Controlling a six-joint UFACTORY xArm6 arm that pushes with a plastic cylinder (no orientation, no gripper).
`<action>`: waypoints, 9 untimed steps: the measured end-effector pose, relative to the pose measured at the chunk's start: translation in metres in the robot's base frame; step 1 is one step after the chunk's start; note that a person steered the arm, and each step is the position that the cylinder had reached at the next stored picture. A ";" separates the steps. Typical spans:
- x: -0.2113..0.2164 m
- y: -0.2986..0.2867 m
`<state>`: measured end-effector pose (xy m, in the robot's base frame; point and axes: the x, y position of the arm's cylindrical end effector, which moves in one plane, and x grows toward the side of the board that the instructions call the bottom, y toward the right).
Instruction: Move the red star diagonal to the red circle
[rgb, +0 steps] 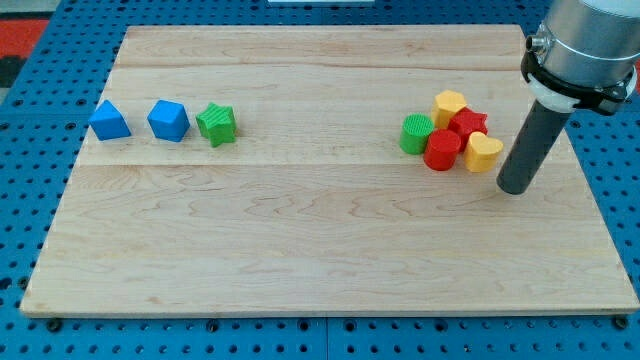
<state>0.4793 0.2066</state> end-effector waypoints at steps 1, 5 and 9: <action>0.000 0.000; 0.000 0.025; -0.090 -0.041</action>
<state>0.3891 0.1653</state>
